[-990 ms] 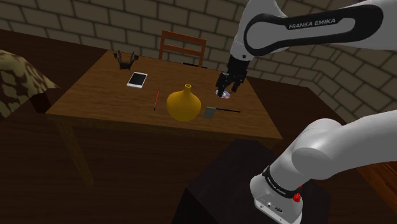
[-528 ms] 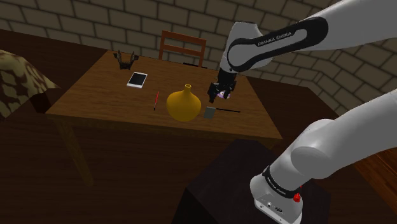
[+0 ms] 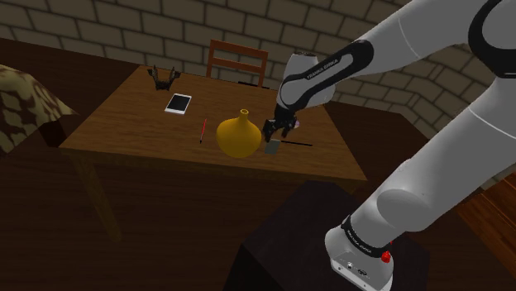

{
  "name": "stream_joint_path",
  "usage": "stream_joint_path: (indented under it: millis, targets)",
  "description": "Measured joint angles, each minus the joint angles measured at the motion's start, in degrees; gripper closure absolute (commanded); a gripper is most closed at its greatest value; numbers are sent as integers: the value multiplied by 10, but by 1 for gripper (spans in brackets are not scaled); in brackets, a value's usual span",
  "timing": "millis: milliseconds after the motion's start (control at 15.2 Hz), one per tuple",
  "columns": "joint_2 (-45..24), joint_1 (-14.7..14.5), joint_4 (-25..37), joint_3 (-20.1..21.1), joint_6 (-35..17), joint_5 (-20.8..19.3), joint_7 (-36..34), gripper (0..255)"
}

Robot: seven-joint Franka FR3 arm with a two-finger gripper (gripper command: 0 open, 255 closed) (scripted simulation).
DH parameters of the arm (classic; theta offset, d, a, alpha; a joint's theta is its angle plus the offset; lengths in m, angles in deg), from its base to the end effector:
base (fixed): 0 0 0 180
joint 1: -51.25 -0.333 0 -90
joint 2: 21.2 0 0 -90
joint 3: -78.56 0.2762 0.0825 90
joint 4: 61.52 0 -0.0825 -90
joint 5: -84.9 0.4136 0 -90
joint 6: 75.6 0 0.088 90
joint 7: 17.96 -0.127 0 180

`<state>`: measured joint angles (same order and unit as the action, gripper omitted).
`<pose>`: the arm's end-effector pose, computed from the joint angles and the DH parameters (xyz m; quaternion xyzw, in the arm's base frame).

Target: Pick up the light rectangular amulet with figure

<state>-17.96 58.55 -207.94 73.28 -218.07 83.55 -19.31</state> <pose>0.4560 -0.1012 0.2036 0.9937 -0.1118 -0.0067 0.0039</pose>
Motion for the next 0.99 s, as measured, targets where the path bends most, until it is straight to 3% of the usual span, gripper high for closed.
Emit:
stream_joint_path:
  millis: [396, 462, 990]
  targets:
    - [-49, 1, -5, -1, -55, 6, 6, 0]
    - [-50, 1, -5, -1, -58, 7, 7, 255]
    - [-49, 2, -2, -2, -56, 7, 10, 255]
